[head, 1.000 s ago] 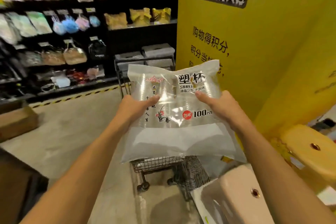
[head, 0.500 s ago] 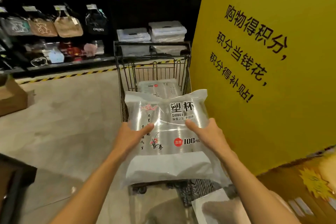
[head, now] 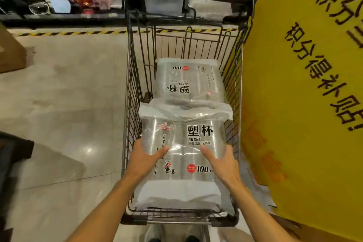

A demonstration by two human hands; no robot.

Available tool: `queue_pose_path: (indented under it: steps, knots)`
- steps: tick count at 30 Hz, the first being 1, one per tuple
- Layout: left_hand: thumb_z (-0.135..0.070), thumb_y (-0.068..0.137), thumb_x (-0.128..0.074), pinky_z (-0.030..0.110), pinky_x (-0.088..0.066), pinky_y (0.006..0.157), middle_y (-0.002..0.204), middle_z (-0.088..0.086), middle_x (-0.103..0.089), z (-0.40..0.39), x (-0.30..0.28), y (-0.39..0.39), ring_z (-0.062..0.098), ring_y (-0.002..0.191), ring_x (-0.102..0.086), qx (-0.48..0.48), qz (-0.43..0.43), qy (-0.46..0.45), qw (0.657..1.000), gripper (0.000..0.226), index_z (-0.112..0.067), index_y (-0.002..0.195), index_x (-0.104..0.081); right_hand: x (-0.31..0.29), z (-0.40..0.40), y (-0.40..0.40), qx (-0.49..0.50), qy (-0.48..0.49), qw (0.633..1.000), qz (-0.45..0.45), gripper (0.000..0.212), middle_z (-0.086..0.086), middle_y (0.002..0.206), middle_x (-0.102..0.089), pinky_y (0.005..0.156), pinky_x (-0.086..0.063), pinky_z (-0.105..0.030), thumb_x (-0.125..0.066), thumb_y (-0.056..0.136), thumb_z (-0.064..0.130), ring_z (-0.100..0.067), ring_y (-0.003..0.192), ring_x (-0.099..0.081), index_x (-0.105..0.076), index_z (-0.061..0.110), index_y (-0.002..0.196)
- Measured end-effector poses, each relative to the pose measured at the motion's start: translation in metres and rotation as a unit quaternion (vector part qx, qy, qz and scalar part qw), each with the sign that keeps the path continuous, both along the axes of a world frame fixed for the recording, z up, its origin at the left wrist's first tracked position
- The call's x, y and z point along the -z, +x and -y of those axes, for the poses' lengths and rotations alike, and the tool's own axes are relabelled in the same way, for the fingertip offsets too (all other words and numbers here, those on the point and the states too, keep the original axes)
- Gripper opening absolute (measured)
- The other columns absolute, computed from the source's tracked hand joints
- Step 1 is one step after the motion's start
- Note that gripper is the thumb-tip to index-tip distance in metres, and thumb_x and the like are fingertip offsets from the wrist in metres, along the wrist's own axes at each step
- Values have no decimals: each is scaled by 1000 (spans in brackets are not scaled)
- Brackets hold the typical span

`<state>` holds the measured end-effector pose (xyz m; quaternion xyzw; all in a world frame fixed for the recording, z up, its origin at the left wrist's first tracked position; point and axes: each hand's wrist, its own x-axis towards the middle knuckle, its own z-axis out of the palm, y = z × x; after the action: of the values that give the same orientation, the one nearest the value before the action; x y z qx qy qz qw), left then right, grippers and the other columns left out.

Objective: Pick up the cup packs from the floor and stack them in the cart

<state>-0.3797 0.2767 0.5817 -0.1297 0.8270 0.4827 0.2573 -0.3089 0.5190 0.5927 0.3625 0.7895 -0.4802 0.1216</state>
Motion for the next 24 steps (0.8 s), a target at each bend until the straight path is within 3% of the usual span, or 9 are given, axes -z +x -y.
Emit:
queue_pose_path:
  steps: [3, 6, 9, 11, 13, 16, 19, 21, 24]
  knots:
    - [-48, 77, -85, 32, -46, 88, 119, -7, -55, -7, 30, 1, 16, 107, -58, -6, 10, -20, 1000, 76, -23, 137, -44, 37, -6, -1, -10, -16, 1000, 25, 66, 18, 108, -59, 69, -43, -16, -78, 85, 61, 4, 93, -58, -50, 21, 129]
    - [-43, 76, -88, 27, -47, 85, 112, -17, -51, -11, 48, 3, 14, 106, -58, -17, -4, -50, 999, 85, -19, 144, -43, 62, -9, 1, 1, -28, 999, 32, 70, 18, 111, -61, 74, -45, -19, -79, 83, 61, 4, 98, -60, -48, 21, 131]
    - [-55, 72, -87, 20, -51, 78, 96, -20, -60, -10, 54, 2, 1, 90, -64, -3, -14, -97, 995, 66, -33, 124, -52, 66, -10, 0, -8, -27, 998, 51, 67, 15, 112, -63, 72, -47, -17, -81, 83, 58, 2, 97, -62, -47, 21, 128]
    - [-80, 63, -76, 36, -59, 81, 88, -13, -72, -5, 59, 6, 2, 82, -71, 13, -5, -113, 993, 69, -35, 112, -61, 61, -9, -1, -13, -28, 998, 55, 74, 9, 111, -66, 75, -56, -26, -83, 77, 66, -3, 95, -66, -50, 20, 125]
    - [-96, 48, -67, 47, -60, 87, 105, -6, -71, 3, 66, 7, 17, 99, -71, -10, 22, -106, 994, 97, -30, 119, -57, 46, -9, -4, -28, -14, 997, 69, 73, 7, 112, -62, 73, -54, -26, -83, 80, 64, -3, 92, -63, -49, 17, 125]
    - [-82, 61, -76, 52, -46, 108, 144, 3, -52, -14, -1, 4, 31, 129, -54, -17, -10, -103, 994, 114, -16, 146, -38, 9, -12, -14, -17, 9, 998, 57, 99, -6, 143, -55, 100, -50, -37, -80, 83, 63, -24, 126, -58, -35, 11, 154]
    - [-43, 93, -72, 39, -44, 101, 125, -13, -43, -25, -65, -9, 18, 126, -50, 1, -45, -123, 991, 65, -14, 145, -47, -42, -16, -31, -17, 26, 1000, 2, 100, -8, 156, -51, 109, -46, -42, -78, 84, 64, -28, 140, -52, -35, 13, 158]
    - [-49, 96, -64, 38, -48, 93, 120, -15, -55, -28, -103, -20, 23, 125, -57, 37, -79, -134, 987, 50, -22, 137, -56, -81, -19, -42, -36, 40, 998, -31, 90, -6, 153, -55, 107, -48, -40, -76, 86, 64, -26, 136, -55, -41, 16, 155]
    - [-65, 96, -51, 49, -42, 109, 151, 8, -50, -27, -159, -36, 31, 137, -49, 78, -116, -167, 976, 75, -14, 151, -44, -145, -21, -59, -98, 93, 989, -60, 88, -5, 153, -54, 110, -49, -47, -70, 87, 69, -27, 136, -56, -42, 21, 155]
